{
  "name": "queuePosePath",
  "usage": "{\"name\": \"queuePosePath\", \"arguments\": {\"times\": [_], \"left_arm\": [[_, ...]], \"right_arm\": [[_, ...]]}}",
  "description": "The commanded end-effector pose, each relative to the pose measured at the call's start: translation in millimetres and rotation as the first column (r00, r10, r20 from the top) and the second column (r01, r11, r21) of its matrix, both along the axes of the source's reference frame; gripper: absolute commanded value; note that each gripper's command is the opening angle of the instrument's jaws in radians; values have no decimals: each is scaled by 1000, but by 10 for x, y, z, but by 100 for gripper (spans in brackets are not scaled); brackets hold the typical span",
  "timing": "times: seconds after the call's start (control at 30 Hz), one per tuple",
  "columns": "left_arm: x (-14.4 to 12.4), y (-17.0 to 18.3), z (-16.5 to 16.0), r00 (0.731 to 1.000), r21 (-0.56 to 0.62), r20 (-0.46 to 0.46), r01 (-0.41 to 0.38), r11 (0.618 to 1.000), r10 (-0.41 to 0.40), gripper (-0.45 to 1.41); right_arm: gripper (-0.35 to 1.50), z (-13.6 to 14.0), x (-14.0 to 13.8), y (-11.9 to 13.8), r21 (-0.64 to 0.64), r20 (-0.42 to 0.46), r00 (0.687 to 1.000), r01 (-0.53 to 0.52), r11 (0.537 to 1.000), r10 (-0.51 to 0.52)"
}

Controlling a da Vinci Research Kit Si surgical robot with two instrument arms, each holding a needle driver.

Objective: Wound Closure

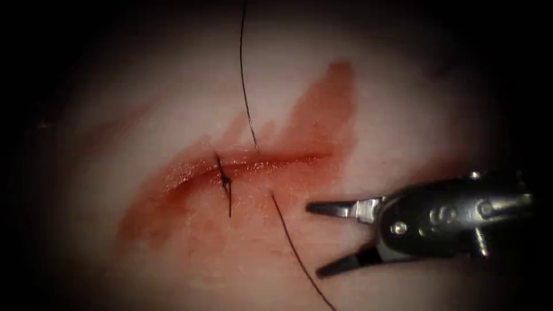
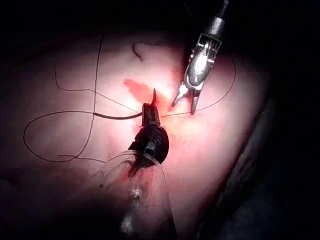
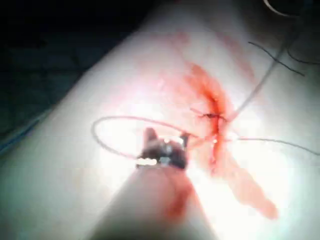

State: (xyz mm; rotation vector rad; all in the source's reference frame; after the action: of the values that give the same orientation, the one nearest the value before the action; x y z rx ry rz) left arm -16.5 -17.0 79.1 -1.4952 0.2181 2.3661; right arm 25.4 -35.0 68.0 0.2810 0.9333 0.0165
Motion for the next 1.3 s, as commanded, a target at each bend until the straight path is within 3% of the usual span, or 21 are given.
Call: {"name": "queuePosePath", "arguments": {"times": [0.03,0.3,0.33,0.37,0.4,0.43,0.47,0.97,1.13,1.3], "left_arm": [[-6,-5,9,1000,-2,4,-7,1000,7,-45],[-9,-13,17,1000,-12,7,-8,1000,8,-45],[-9,-13,17,1000,-12,9,-10,1000,10,-45],[-9,-13,17,1000,-12,9,-10,1000,10,-45],[-10,-13,18,1000,-12,10,-11,1000,11,-45],[-10,-14,18,1000,-17,6,-15,1000,15,-45],[-10,-15,19,1000,-18,5,-15,1000,15,-45],[-10,-21,22,1000,-13,4,-23,1000,23,-45],[-9,-21,22,1000,-13,5,-24,1000,24,-45],[-9,-21,22,1000,-13,5,-24,1000,24,-45]], "right_arm": [[123,15,15,-5,-5,-2,1000,-5,1000,5],[118,21,32,3,-17,-23,998,-55,998,55],[95,22,34,3,-18,-22,998,-57,998,56],[95,22,34,3,-18,-22,998,-57,998,56],[64,22,33,3,-18,-22,998,-56,998,56],[-18,21,29,2,-28,-45,998,-47,998,46],[-35,21,26,2,-30,-49,998,-37,999,36],[-35,9,20,-14,15,-61,997,53,998,-52],[-35,-16,20,-37,60,-99,981,172,983,-166],[-35,-40,20,-50,67,-114,971,219,973,-211]]}}
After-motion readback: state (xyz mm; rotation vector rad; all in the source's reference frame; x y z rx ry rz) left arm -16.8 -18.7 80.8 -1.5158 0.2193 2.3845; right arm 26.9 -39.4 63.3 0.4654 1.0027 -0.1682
